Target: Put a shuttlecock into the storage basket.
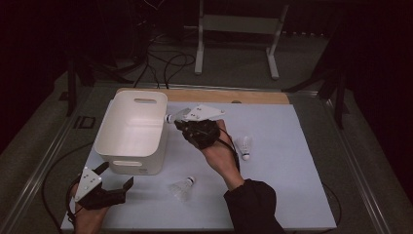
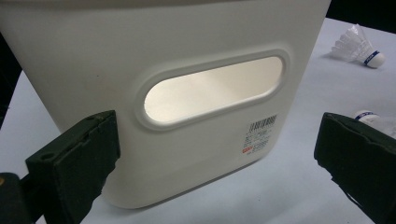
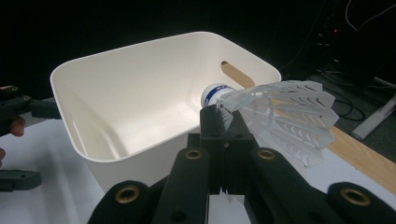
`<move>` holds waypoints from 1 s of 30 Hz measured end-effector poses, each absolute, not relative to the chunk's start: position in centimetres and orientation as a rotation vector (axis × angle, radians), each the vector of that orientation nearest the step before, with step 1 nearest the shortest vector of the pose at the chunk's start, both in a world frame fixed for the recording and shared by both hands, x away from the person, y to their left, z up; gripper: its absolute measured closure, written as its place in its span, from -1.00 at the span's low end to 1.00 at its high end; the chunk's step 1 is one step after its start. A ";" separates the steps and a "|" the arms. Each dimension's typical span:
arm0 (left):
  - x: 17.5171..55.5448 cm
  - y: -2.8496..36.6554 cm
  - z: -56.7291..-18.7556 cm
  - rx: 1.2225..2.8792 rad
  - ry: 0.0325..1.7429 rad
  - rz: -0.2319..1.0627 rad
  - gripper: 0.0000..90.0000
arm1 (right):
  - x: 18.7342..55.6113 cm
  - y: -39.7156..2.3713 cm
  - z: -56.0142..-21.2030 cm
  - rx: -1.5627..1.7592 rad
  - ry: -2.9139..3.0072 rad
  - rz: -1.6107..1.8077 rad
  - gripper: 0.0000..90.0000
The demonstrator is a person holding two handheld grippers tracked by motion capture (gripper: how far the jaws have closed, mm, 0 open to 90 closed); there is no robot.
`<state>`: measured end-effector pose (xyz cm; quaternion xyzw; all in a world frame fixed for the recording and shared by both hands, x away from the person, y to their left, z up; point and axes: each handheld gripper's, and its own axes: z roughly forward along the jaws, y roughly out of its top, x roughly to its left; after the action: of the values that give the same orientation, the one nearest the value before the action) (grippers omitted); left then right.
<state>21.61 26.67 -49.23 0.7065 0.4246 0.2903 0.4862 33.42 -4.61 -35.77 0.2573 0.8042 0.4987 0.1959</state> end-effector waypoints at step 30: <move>21.6 26.7 -49.2 1.723 1.032 0.705 -0.98 | 33.7 -3.5 -35.7 0.708 2.265 1.420 0.98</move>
<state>21.61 26.68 -49.23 0.7079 0.4239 0.2895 0.4853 33.70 -3.54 -35.70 0.2515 0.8046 0.5045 0.1867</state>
